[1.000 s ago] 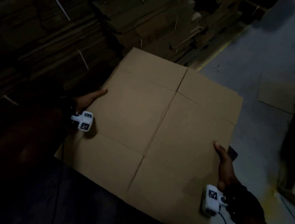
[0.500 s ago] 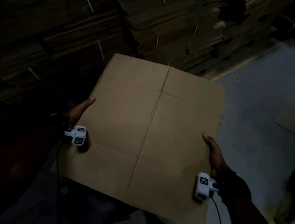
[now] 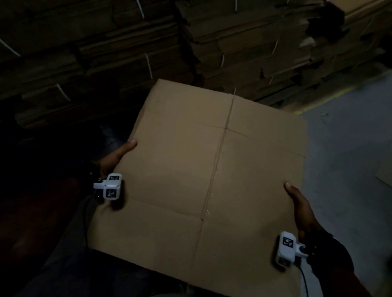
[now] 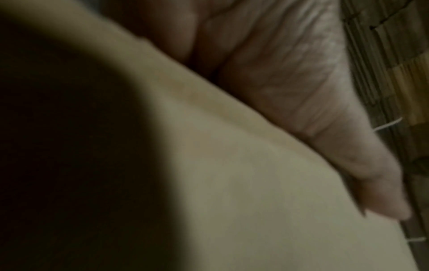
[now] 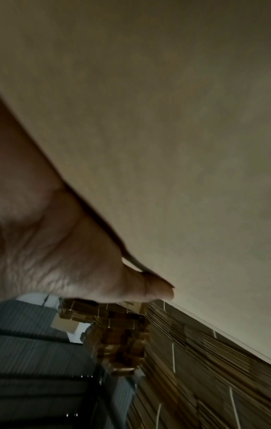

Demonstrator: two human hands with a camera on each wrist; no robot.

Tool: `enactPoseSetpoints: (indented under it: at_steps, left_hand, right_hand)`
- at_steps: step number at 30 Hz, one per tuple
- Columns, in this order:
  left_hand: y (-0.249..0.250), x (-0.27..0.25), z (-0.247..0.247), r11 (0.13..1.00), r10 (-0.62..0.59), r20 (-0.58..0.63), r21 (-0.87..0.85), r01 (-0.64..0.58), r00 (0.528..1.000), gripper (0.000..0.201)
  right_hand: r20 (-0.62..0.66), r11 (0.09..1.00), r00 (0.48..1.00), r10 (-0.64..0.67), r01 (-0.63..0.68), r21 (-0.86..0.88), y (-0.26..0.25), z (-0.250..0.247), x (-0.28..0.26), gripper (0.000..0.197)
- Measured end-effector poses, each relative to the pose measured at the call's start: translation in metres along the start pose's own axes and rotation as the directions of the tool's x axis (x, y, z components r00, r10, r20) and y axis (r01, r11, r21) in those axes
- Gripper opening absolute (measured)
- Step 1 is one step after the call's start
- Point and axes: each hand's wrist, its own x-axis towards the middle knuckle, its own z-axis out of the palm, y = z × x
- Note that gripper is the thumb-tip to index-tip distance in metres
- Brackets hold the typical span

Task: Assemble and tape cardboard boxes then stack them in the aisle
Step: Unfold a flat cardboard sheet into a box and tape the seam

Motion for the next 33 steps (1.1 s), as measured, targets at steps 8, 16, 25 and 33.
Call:
enactPoseSetpoints:
  at_steps: [8,16,25,33]
  left_hand:
    - [-0.029,-0.016,0.013,0.982,0.068,0.016,-0.177,-0.064,0.998,0.056]
    - [-0.054,-0.046,0.033,0.951,0.095,-0.011,-0.296,-0.094,0.995,0.049]
    - [-0.099,-0.058,0.048,0.919,-0.048,-0.046,-0.394,0.026,0.998,0.059]
    - [-0.106,-0.064,0.065,0.894,0.050,-0.134,-0.436,-0.104,0.990,0.053]
  right_hand:
    - [0.012,0.997,0.998,-0.062,0.062,-0.051,-0.015,0.003,-0.014,0.029]
    - [0.002,0.990,0.992,-0.127,0.127,-0.065,-0.042,0.020,-0.040,0.046]
    - [0.106,0.947,0.973,-0.207,0.227,-0.227,-0.052,-0.013,0.013,0.108]
    - [0.098,0.976,0.992,-0.085,0.102,-0.194,-0.057,-0.007,-0.002,0.028]
